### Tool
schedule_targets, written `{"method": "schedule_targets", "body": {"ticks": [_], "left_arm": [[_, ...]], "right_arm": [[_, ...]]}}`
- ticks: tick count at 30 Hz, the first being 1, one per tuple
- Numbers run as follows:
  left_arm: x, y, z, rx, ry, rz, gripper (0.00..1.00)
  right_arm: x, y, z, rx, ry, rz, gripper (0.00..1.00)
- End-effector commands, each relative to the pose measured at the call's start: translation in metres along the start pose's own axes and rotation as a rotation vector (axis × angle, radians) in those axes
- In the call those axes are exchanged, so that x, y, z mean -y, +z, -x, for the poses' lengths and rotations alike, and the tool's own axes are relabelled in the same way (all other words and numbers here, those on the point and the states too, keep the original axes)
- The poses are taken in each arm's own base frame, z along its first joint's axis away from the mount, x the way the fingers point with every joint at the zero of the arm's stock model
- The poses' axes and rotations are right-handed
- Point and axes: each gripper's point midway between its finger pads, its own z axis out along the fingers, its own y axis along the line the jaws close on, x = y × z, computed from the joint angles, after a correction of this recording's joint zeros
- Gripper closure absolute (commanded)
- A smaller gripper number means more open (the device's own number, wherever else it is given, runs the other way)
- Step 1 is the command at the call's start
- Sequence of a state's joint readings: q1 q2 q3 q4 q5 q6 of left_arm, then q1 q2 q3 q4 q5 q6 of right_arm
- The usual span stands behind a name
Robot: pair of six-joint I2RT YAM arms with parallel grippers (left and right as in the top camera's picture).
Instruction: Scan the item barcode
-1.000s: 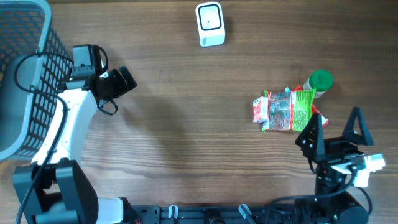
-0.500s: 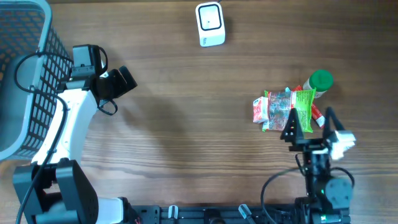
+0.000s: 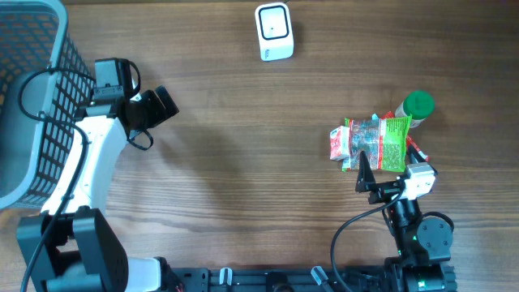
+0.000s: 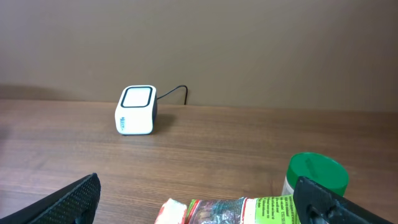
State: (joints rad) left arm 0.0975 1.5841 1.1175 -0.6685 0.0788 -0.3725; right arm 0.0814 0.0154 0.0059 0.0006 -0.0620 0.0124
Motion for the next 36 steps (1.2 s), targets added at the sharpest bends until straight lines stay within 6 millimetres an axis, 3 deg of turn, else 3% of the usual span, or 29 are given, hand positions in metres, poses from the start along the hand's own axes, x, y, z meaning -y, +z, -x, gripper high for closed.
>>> {"method": "schedule_targets", "body": {"ticks": [1, 36], "left_arm": [[-0.0010, 0.0000, 0.0022, 0.005, 0.002, 0.002, 0.00], [-0.0010, 0.0000, 0.0022, 0.005, 0.002, 0.002, 0.00]], "right_arm": [[0.0009, -0.0008, 0.0032, 0.016, -0.043, 0.006, 0.00], [0.0039, -0.0010, 0.0035, 0.016, -0.039, -0.004, 0.00]]}}
